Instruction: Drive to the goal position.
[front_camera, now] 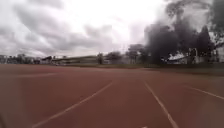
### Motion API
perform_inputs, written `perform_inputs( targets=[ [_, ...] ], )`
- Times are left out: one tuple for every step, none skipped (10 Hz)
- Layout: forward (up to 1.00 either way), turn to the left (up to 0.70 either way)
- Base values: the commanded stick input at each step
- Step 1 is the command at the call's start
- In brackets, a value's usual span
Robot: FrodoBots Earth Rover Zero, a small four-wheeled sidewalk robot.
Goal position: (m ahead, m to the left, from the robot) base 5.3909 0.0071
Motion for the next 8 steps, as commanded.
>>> perform_inputs(
  targets=[
    [0.70,0.00],
    [0.70,0.00],
    [0.70,0.00],
    [0.70,0.00],
    [0.70,0.00],
    [0.70,0.00],
    [0.70,0.00],
    [0.70,0.00]
  ],
)
